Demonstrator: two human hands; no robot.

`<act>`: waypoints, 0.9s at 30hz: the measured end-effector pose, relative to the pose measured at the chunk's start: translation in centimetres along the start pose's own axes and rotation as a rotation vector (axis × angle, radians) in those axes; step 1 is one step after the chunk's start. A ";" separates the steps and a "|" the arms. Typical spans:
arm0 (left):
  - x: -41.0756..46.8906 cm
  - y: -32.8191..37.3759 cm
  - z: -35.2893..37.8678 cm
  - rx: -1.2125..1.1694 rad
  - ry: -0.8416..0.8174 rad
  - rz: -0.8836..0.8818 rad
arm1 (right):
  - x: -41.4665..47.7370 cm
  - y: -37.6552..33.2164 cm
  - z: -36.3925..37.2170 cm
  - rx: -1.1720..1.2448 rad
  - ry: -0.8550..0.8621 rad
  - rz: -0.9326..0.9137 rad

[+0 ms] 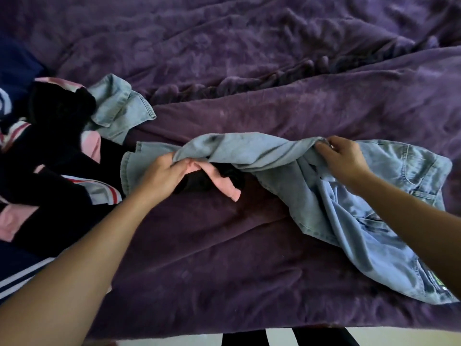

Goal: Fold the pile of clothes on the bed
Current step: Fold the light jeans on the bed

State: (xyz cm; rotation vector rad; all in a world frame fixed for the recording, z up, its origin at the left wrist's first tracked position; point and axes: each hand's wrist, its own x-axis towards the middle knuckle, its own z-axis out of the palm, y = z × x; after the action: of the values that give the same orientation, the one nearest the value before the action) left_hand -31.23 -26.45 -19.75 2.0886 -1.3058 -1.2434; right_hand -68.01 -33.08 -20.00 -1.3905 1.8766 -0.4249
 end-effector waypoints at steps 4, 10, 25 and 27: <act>-1.8 -0.2 -3.8 0.049 -0.240 -0.213 | -0.4 -0.5 -0.6 -0.051 -0.201 -0.007; -1.3 -1.2 -3.0 0.739 -0.277 -0.358 | 0.2 -3.1 2.5 -0.384 -0.330 -0.007; -3.8 -5.1 4.9 1.131 -0.032 0.102 | -3.1 -4.2 11.7 -1.030 -0.414 -0.706; -4.0 -6.0 3.1 1.074 -0.136 0.138 | -2.8 -4.9 11.7 -0.805 -0.467 -0.516</act>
State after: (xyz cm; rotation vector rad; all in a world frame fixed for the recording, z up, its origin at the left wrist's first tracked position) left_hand -31.44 -19.63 -23.65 2.4704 -2.5104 -0.6474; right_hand -55.85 -30.28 -23.56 -2.2728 1.3113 0.4584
